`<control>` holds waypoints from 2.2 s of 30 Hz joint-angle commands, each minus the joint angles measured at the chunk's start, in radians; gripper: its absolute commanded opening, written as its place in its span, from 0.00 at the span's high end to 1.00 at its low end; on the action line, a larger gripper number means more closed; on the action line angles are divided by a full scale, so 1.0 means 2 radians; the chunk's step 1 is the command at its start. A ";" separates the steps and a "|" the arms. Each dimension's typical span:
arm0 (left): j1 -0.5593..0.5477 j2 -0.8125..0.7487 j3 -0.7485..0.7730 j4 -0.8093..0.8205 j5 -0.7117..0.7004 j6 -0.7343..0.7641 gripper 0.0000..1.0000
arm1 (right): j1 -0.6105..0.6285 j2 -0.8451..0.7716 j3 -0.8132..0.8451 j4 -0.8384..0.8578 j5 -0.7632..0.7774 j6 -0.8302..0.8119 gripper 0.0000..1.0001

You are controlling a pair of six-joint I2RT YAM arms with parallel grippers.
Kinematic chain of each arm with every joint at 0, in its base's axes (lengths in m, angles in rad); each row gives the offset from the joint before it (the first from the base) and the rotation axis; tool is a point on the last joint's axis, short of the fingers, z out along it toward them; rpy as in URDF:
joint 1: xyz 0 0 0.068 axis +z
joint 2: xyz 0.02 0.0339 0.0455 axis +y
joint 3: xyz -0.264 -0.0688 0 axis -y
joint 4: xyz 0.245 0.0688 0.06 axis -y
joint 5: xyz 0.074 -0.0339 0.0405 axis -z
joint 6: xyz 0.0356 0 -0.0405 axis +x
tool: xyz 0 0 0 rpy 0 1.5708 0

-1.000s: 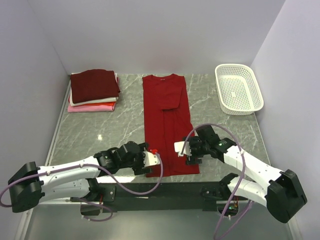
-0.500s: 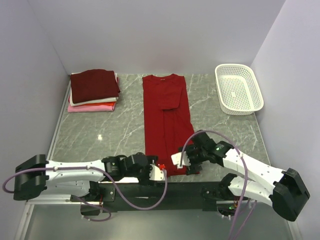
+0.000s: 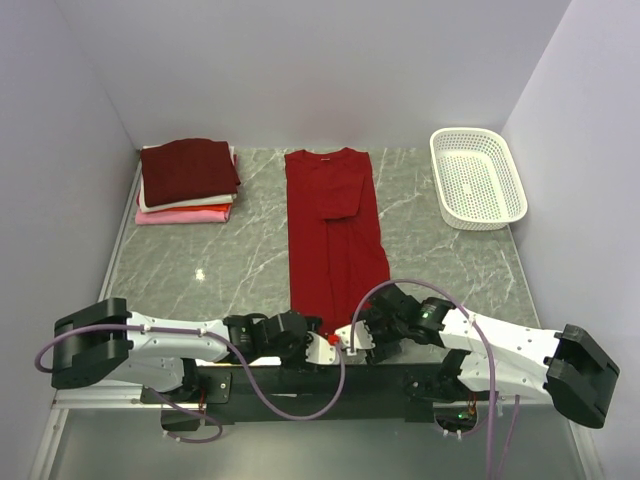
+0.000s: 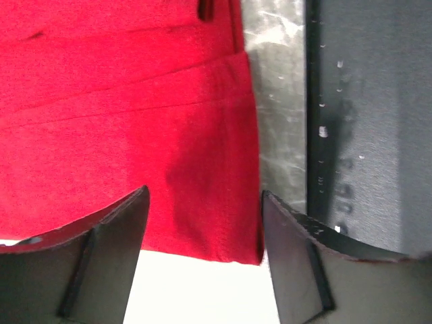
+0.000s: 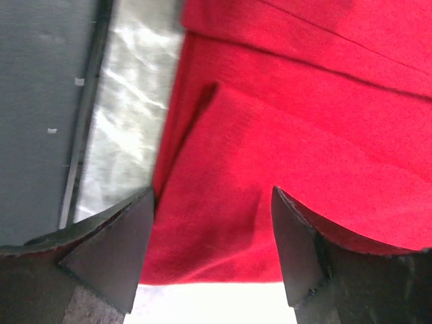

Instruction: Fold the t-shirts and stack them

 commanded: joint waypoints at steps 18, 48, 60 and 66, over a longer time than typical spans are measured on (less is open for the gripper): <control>-0.003 0.017 -0.018 0.027 -0.032 0.022 0.78 | 0.011 -0.014 -0.011 0.041 0.066 0.040 0.72; 0.224 -0.064 0.077 0.064 0.085 0.087 1.00 | -0.223 0.088 0.218 -0.048 -0.070 0.013 1.00; 0.400 0.183 0.267 0.122 0.223 0.097 1.00 | -0.301 0.395 0.534 -0.103 -0.102 0.016 1.00; 0.432 0.255 0.328 0.116 0.245 0.098 1.00 | -0.311 0.489 0.653 -0.132 -0.100 0.018 1.00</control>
